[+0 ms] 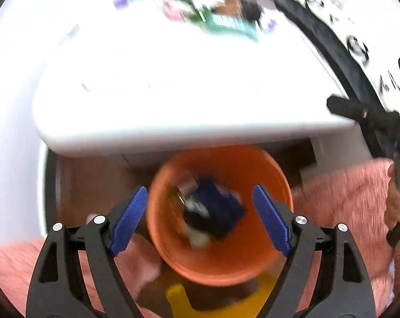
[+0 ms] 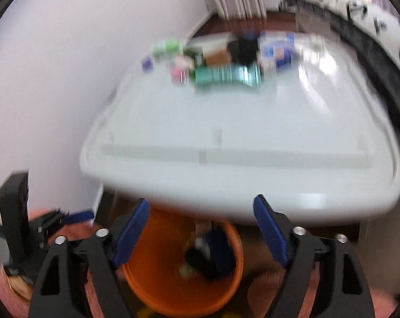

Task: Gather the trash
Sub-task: 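Grasp yellow comb with left tool, drop in bucket while right drops black sock in, then grasp the orange-and-black sock with right tool while left grasps a black sock, then carry both socks over the orange bucket and open both tools, then grasp the teal tube with right tool while left grasps the clear vial, then drop the teal tube and clear vial into the orange bucket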

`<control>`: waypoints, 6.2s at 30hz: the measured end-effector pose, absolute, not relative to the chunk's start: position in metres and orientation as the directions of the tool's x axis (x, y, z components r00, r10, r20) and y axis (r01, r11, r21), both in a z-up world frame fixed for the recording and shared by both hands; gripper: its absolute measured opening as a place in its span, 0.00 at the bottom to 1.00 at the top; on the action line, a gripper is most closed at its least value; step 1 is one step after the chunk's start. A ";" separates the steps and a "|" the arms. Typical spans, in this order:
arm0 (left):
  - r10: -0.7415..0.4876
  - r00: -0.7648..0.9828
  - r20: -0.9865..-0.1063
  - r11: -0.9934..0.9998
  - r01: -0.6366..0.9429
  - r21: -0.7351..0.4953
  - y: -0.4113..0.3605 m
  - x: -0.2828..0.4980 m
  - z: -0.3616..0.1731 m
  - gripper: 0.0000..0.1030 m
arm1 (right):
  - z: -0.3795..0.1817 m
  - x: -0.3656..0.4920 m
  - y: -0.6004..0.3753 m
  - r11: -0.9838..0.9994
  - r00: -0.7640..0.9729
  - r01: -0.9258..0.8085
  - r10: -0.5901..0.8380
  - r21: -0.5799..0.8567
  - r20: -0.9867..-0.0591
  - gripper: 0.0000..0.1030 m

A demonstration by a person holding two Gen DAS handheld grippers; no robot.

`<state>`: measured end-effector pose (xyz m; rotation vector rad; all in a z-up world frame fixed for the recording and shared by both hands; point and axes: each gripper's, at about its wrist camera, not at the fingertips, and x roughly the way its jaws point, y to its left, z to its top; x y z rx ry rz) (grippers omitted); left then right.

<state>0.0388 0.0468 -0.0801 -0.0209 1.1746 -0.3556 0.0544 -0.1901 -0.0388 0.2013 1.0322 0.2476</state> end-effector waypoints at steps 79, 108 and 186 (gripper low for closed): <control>-0.359 0.215 -0.908 0.913 0.283 -0.294 -0.004 0.047 -0.075 0.10 | -0.018 0.049 -0.227 0.911 0.637 -0.104 0.369 0.399 -0.677 0.12; -0.228 0.226 -0.947 0.971 0.123 -0.205 0.036 0.038 -0.116 0.69 | -0.086 0.017 -0.167 0.974 0.379 -0.070 0.224 0.213 -0.898 0.71; -0.382 0.265 -0.885 0.918 0.218 -0.331 0.034 0.070 -0.044 0.23 | -0.020 0.036 -0.175 0.892 0.428 -0.276 0.448 0.358 -0.785 0.22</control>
